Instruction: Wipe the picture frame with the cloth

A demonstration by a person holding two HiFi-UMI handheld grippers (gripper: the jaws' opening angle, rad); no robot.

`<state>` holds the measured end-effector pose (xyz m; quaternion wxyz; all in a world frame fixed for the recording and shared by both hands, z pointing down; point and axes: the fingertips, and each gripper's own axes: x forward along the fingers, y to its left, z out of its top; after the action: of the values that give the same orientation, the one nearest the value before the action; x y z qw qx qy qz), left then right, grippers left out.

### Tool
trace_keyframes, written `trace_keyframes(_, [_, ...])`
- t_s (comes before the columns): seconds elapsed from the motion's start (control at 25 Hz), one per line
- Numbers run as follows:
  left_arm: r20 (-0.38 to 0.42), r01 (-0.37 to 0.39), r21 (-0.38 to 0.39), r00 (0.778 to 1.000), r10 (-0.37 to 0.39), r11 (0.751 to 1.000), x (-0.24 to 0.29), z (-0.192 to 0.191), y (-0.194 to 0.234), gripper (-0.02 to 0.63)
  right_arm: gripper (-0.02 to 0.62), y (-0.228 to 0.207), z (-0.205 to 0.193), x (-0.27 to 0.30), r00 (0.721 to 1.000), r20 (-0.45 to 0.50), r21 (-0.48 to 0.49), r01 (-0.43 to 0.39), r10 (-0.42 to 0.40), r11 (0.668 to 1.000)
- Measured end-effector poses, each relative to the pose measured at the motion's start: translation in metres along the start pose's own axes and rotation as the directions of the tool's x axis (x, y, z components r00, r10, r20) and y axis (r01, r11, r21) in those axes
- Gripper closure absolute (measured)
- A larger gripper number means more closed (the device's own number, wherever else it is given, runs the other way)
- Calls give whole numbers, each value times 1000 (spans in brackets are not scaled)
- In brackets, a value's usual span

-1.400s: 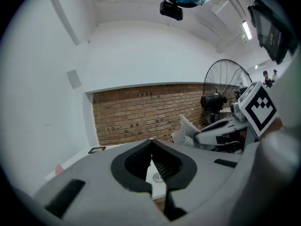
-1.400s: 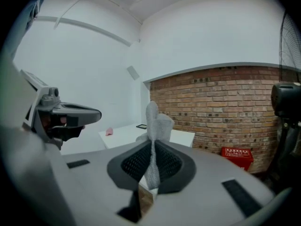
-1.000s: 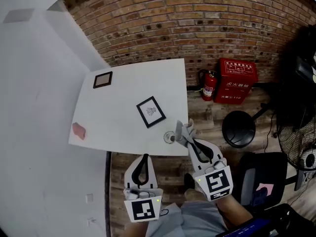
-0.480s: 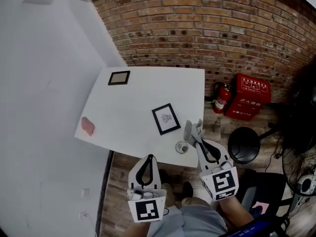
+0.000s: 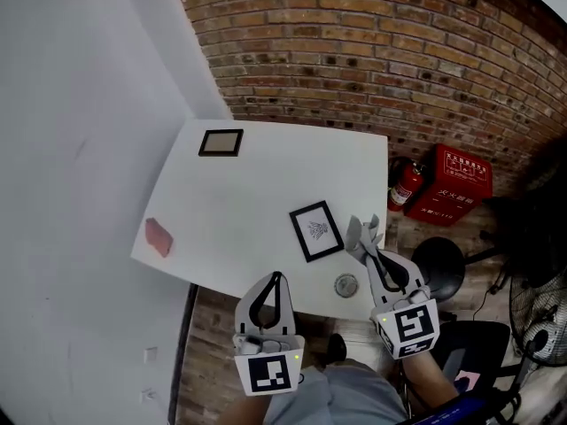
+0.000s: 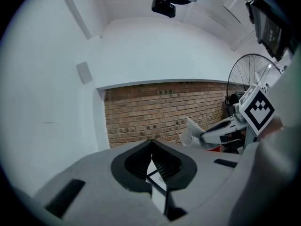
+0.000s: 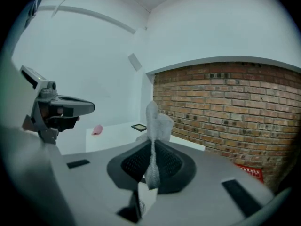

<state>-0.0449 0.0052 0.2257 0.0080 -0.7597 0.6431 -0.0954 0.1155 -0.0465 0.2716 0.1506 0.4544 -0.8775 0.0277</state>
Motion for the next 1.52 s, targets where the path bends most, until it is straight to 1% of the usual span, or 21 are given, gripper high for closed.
trace_keyframes(0.24, [8, 29, -12, 1000, -29, 999, 29, -6, 49, 597, 569, 6, 12, 47, 999, -23, -23, 45, -45, 999])
trace_keyframes(0.44, [16, 55, -30, 998, -55, 998, 44, -8, 85, 597, 569, 19, 35, 80, 999, -29, -65, 38, -40, 997])
trace_keyframes(0.56, [14, 69, -43, 998, -68, 997, 52, -9, 99, 597, 569, 17, 47, 94, 998, -23, -85, 55, -57, 995])
trace_keyframes(0.68, [10, 70, -52, 998, -69, 996, 58, -12, 110, 597, 569, 9, 48, 106, 996, -31, -104, 75, -78, 992])
trace_keyframes(0.84, [-10, 65, -49, 998, -66, 997, 67, -18, 117, 597, 569, 3, 48, 124, 996, -46, -146, 63, -71, 987])
trace_keyframes(1.04, [-35, 46, -52, 998, -48, 998, 85, -23, 118, 597, 569, -8, 44, 152, 996, -81, -262, -2, -20, 965])
trace_keyframes(1.24, [-103, 37, -40, 994, -41, 998, 109, -41, 109, 597, 569, -11, 24, 178, 984, -162, -332, -127, 76, 935])
trace_keyframes(1.32, [-118, 31, -43, 992, -36, 999, 121, -47, 105, 597, 571, -13, 14, 188, 973, -197, -376, -188, 120, 907])
trace_keyframes(1.52, [-167, 26, -38, 985, -32, 999, 147, -67, 87, 597, 571, -19, -19, 210, 939, -280, -474, -317, 201, 822])
